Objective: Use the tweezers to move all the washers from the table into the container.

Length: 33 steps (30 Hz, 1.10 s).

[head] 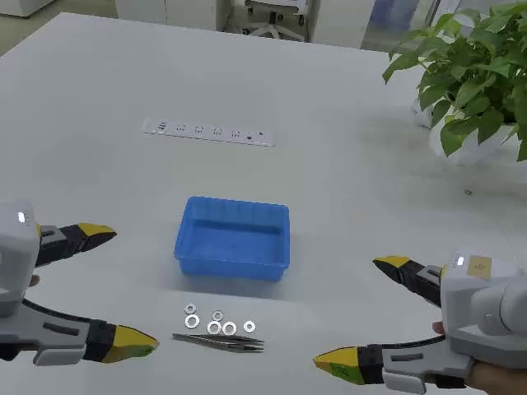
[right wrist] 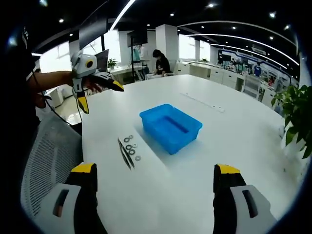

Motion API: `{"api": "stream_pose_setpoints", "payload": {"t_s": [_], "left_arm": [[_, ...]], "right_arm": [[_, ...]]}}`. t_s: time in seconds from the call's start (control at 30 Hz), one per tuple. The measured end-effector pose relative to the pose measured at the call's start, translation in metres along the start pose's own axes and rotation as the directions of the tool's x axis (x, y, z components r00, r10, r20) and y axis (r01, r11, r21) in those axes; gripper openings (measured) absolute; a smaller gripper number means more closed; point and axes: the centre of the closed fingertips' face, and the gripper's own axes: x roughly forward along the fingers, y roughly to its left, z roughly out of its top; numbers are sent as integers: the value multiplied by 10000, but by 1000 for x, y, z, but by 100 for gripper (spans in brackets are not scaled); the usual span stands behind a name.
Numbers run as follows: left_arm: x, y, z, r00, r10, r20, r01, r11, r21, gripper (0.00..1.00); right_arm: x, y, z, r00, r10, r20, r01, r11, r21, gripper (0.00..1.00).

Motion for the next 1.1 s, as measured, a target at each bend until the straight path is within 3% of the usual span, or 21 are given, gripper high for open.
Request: {"api": "stream_pose_setpoints", "payload": {"t_s": [1.1], "left_arm": [[-1,0,5,9997,-11,245,11,10000,-4,99]], "right_arm": [[-1,1,2,10000,7,10,-7,10000,-92,100]]}}
